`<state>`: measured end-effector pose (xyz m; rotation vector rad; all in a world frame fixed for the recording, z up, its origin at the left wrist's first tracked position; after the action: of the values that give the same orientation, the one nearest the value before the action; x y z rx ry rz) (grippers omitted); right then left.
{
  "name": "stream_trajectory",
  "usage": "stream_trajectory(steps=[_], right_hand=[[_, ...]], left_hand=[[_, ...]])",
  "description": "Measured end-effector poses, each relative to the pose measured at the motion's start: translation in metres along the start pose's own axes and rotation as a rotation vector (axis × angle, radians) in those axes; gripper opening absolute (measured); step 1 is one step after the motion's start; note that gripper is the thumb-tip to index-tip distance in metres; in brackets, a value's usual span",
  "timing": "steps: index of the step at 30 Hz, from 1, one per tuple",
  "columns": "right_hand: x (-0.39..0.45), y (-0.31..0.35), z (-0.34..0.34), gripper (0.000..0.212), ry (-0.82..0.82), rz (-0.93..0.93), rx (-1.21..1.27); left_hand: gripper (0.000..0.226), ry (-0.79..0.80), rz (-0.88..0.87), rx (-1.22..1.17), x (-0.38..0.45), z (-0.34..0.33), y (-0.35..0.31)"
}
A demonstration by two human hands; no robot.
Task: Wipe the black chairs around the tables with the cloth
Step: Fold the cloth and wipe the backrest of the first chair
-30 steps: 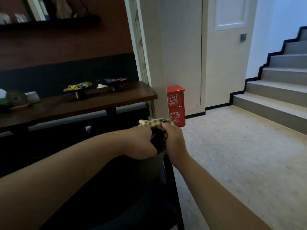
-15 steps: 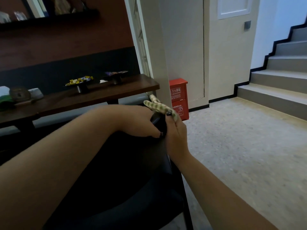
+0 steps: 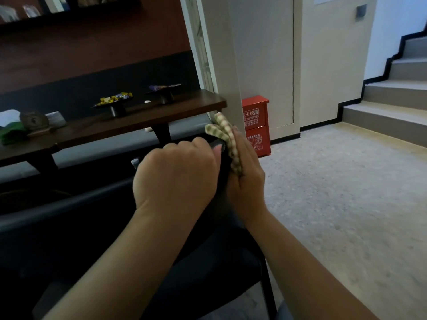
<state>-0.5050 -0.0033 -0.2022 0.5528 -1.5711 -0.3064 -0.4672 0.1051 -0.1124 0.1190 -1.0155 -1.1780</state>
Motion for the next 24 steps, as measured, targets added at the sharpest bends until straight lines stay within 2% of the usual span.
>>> stream_trajectory(steps=[2,5,9,12,15,20,22,24], right_hand=[[-0.009,-0.012,-0.002,0.043,0.009,-0.065,-0.009],[-0.032,-0.031,0.002,0.029,-0.014,-0.276,-0.003],[-0.03,-0.022,0.004,0.029,-0.021,-0.419,0.093],[-0.002,0.015,0.002,0.038,-0.111,-0.293,0.107],[0.01,0.044,-0.005,0.048,-0.123,-0.165,0.058],[-0.015,0.033,-0.002,0.04,-0.119,-0.063,-0.006],[-0.034,0.022,-0.003,0.042,-0.109,-0.073,-0.023],[-0.059,0.008,-0.007,0.05,-0.093,-0.184,-0.017]], left_hand=[[0.041,-0.036,0.014,-0.001,0.0,-0.001,0.002],[0.042,-0.046,0.021,0.026,0.0,0.001,0.003],[0.044,-0.014,0.04,0.016,-0.001,0.001,0.002],[0.043,-0.013,0.056,0.051,0.0,0.004,0.003],[0.041,0.005,0.054,0.113,0.001,0.007,0.004],[0.043,-0.014,0.044,0.077,-0.001,0.007,0.002],[0.046,-0.016,0.04,0.02,0.0,0.006,0.0],[0.048,-0.035,0.033,0.028,-0.001,0.009,-0.001]])
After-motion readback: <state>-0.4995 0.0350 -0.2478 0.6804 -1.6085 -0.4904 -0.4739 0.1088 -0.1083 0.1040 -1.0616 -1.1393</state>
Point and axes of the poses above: each hand's wrist, its own x-axis towards the middle knuckle, its own z-axis out of the back of the hand, y = z × x, the point moved 6 cm from there along x, towards the middle knuckle, and after that the axes turned 2 degrees about x, right-handed, at the moved point
